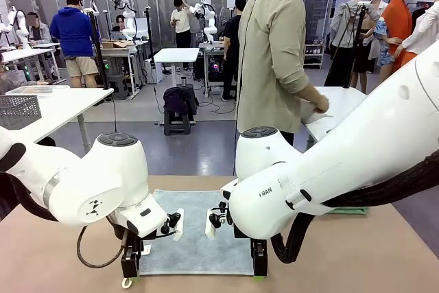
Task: Fold the towels and place them in the basket.
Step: When a person lays out a Towel with hook on the table, fold it in half twice.
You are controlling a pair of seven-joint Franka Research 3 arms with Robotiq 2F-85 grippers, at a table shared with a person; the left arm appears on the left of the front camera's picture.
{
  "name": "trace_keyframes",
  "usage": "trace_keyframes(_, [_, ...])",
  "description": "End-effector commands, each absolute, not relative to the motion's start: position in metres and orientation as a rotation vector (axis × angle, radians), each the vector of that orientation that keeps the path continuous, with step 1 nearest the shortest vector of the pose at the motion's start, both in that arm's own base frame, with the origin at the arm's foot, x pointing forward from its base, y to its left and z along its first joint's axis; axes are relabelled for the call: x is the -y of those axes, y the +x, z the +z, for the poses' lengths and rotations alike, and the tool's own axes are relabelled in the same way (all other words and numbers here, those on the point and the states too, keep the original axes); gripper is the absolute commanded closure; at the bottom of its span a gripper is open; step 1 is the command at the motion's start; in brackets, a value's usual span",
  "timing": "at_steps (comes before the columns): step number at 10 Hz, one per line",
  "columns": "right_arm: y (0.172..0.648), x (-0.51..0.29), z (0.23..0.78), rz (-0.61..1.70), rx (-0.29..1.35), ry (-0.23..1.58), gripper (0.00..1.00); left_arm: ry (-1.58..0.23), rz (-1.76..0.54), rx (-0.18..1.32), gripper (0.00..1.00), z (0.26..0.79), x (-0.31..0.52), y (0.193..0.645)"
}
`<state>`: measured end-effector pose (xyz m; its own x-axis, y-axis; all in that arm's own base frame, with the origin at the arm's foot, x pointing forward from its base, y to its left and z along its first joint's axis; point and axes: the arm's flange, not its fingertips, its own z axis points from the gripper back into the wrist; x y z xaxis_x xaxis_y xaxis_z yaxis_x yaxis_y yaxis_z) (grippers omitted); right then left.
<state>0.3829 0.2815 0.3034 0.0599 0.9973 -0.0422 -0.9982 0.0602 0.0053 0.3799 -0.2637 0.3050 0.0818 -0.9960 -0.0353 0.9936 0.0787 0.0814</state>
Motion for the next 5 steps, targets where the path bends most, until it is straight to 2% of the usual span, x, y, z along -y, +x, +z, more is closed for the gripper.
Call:
trace_keyframes(1, [0.3850, -0.2761, 0.2996, 1.542, -0.049, -0.023, 0.16, 0.112, -1.486, 0.058, 0.17, 0.2983, 0.2632, 0.3872])
trace_keyframes(5, [0.3871, -0.2726, 0.2905, 1.581, -0.017, -0.017, 0.16, 0.098, -1.585, 0.109, 0.17, 0.2930, 0.2545, 0.3907])
